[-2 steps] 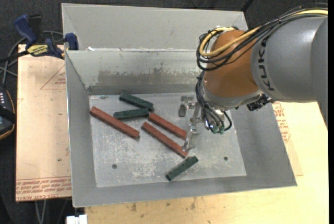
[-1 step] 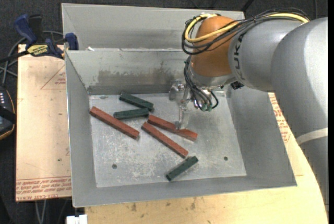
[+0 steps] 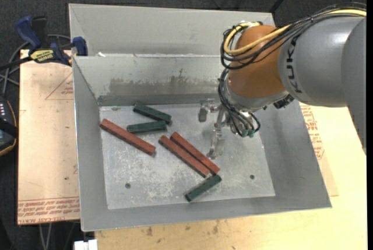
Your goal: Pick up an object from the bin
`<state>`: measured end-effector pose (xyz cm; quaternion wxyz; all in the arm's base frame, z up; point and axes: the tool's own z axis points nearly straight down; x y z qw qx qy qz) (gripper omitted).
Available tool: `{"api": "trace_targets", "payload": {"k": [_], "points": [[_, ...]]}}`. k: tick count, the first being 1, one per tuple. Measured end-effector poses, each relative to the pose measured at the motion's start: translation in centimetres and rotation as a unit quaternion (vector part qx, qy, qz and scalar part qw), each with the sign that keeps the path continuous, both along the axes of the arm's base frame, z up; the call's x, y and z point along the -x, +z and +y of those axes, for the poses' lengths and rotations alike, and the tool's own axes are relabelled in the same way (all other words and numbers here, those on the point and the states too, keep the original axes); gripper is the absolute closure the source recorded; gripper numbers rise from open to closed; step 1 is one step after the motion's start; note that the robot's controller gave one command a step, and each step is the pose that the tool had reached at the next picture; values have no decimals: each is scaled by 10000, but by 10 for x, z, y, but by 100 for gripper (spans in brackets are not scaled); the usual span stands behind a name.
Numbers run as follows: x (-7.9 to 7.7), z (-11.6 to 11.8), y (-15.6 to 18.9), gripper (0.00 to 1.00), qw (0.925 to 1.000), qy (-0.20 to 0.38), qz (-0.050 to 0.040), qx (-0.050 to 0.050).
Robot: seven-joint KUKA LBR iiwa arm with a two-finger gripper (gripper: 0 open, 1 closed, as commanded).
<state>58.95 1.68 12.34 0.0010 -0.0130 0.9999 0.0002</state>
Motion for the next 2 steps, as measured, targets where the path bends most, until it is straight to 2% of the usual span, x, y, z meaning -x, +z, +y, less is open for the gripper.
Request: {"api": "trace_targets", "payload": {"k": [1,2], "points": [[85,36,10,0,9991,-432,40,-10],[15,32,-47,0,9995,-311,-8,-2]]}}
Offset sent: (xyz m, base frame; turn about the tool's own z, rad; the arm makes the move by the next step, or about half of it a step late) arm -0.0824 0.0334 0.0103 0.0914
